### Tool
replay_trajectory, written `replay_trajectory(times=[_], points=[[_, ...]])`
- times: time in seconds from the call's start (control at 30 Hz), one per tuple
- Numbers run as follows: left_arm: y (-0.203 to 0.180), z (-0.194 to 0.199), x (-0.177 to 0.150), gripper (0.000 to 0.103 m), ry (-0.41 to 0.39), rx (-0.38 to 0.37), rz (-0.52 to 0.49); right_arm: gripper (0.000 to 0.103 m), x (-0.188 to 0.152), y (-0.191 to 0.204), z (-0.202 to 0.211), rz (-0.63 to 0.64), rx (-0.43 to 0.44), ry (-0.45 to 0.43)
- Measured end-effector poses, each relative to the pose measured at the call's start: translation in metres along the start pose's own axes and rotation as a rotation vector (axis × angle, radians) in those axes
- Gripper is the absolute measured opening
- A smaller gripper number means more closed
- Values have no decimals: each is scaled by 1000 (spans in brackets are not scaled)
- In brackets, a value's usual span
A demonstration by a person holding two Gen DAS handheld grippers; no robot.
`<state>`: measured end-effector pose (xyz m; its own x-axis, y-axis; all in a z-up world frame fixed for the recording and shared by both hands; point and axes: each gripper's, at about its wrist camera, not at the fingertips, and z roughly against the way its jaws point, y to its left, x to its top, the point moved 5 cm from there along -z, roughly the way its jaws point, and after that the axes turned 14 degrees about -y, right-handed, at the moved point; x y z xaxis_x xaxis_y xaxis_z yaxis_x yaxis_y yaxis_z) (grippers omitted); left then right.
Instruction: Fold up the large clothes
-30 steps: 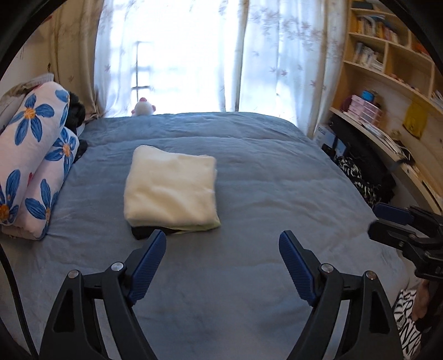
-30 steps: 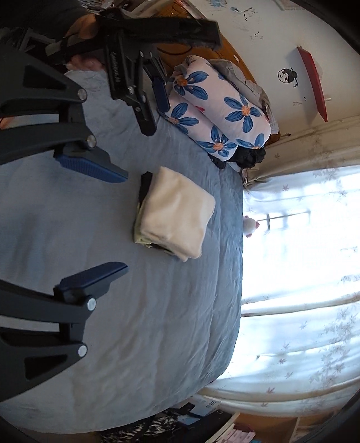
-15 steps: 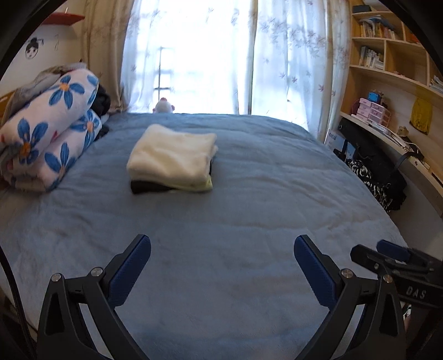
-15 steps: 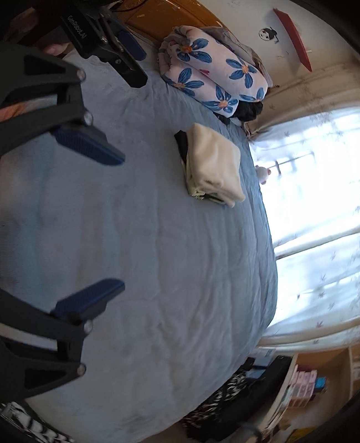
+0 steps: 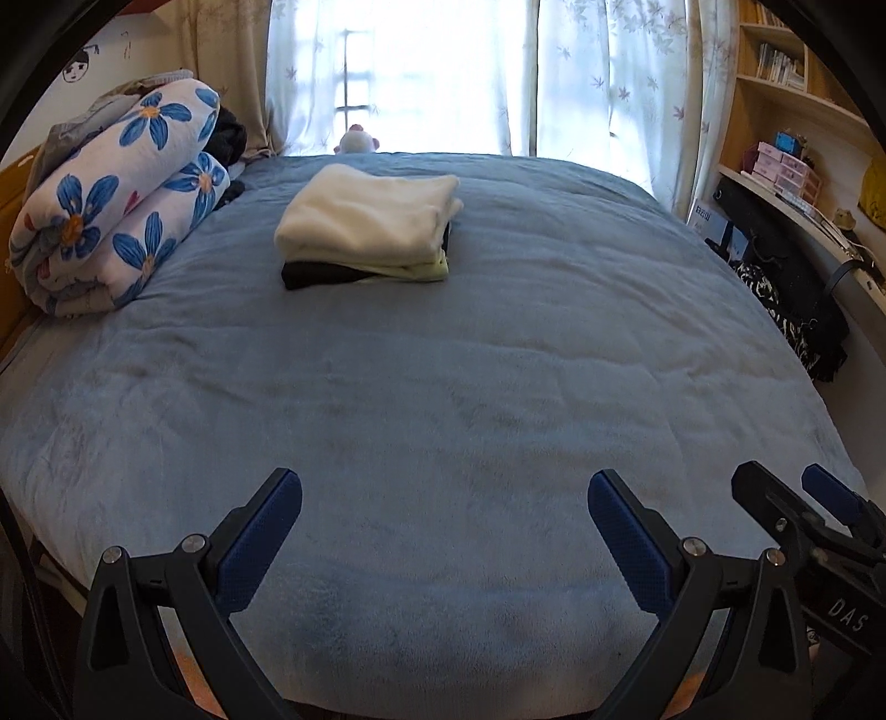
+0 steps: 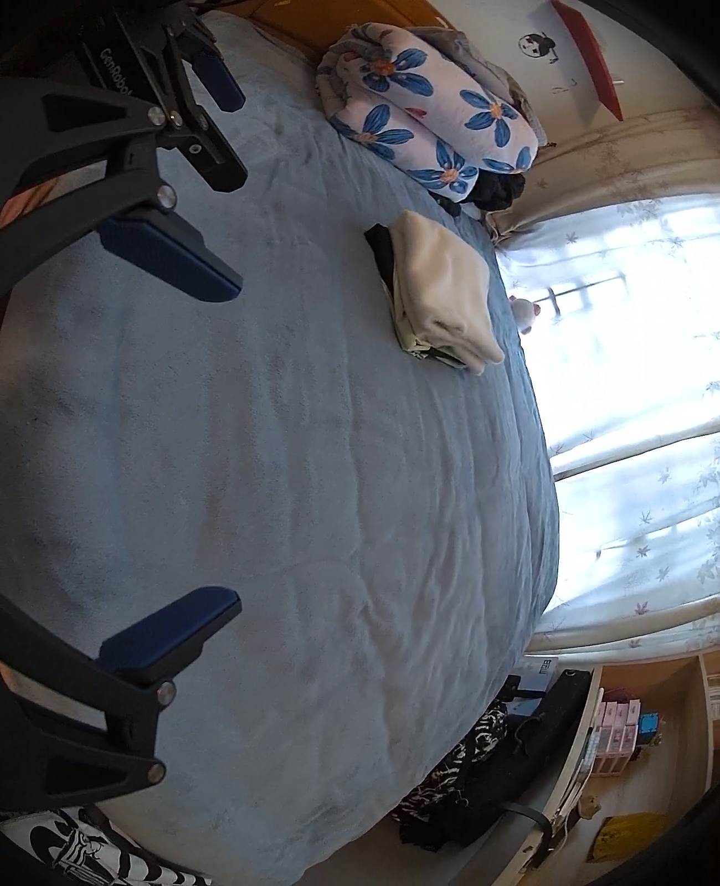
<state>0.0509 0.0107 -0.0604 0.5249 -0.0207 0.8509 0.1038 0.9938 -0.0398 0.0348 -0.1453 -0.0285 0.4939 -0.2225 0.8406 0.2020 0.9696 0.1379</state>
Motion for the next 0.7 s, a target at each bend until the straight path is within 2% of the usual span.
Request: replay_trajectory(times=[0.17, 0.37, 0.7], points=[[1, -5, -7, 102, 36, 25, -12, 103, -12, 3, -3, 11, 17, 29], [6, -10, -13, 102, 77, 17, 15, 103, -17, 2, -5, 7, 15, 42], [6, -12, -17, 102, 88, 26, 7, 103, -20, 5, -8, 7, 16, 56]])
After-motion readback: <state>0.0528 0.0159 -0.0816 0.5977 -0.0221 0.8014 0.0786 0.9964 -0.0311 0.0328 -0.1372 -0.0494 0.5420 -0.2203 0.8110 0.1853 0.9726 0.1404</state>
